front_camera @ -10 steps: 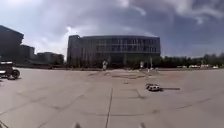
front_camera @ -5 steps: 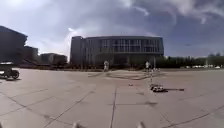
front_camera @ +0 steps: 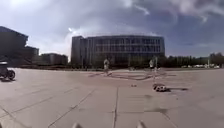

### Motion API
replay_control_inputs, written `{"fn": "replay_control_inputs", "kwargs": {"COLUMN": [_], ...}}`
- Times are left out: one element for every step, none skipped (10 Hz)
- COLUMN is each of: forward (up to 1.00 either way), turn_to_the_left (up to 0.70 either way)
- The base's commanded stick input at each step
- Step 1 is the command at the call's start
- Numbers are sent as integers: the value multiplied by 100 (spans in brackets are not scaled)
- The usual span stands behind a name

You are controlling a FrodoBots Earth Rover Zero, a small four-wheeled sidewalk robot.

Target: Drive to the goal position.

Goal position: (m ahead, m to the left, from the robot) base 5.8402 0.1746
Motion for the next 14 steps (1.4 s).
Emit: {"fn": "replay_control_inputs", "kwargs": {"forward": [70, 70, 70, 70, 70, 70, 70, 70, 70, 70, 70, 70, 70, 70], "turn_to_the_left": [-5, -5, -5, -5, -5, -5, -5, 6, 9, 9, 2, -5, -5, -5]}}
